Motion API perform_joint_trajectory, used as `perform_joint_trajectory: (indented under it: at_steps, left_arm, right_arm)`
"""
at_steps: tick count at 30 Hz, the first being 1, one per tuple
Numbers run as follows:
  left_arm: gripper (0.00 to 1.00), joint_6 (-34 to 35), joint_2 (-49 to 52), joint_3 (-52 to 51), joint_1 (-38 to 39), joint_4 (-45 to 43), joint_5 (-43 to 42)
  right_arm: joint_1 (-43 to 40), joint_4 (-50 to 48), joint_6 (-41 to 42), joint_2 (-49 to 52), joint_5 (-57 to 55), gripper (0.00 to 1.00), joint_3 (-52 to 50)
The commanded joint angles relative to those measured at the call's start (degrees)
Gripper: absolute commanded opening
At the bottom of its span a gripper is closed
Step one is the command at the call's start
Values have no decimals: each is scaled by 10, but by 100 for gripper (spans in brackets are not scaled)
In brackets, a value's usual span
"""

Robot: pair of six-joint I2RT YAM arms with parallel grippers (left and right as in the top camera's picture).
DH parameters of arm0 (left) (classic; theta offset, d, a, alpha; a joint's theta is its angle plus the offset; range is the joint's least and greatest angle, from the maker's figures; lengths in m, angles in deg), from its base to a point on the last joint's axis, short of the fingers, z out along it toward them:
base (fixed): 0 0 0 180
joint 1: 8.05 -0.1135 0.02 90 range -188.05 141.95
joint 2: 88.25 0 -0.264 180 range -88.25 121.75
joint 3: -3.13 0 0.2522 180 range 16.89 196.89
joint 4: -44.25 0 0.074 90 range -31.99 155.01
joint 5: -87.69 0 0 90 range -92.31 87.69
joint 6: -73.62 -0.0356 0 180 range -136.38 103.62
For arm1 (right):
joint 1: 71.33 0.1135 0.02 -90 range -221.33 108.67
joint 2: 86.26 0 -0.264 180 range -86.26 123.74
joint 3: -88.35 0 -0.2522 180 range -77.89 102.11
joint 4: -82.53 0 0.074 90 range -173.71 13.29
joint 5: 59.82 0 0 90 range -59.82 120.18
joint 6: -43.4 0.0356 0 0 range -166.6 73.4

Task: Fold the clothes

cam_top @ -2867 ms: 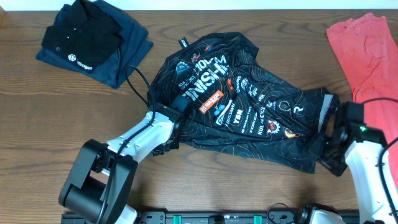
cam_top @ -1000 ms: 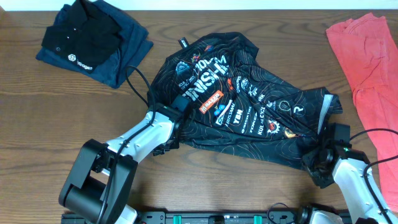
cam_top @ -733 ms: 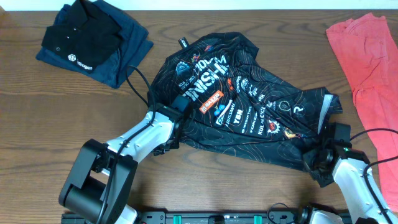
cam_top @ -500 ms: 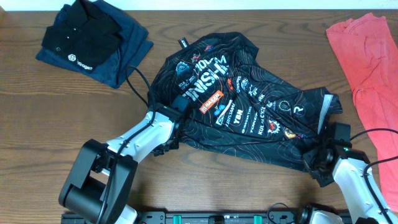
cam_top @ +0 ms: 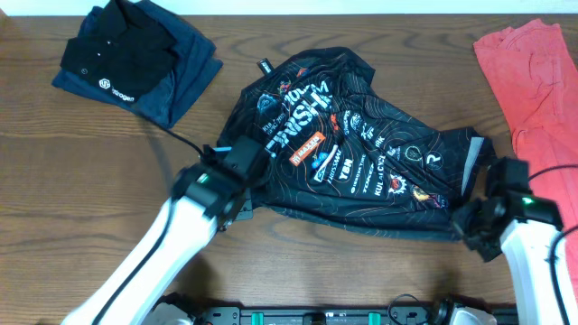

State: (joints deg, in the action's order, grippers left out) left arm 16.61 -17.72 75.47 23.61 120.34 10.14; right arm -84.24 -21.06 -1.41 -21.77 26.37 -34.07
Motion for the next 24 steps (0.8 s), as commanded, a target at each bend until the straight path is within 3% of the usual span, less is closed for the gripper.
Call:
perform_joint_trajectory:
  at_steps: [1, 8, 15, 20, 24]
  left_arm:
    - [6, 2, -74, 40, 20, 19, 0]
    - [6, 3, -179, 187, 66, 66, -11]
    - [6, 6, -177, 362, 105, 100, -16]
    - [6, 7, -154, 429, 107, 86, 3]
    - [6, 8, -126, 432, 107, 51, 109]
  right_arm:
    - [-5, 38, -70, -36, -1, 2, 75]
    - [-5, 129, -200, -86, 87, 1, 267]
    - [-5, 205, -256, -91, 150, 1, 477]
    - [-5, 187, -255, -87, 155, 1, 577]
    - [-5, 130, -239, -73, 154, 1, 595]
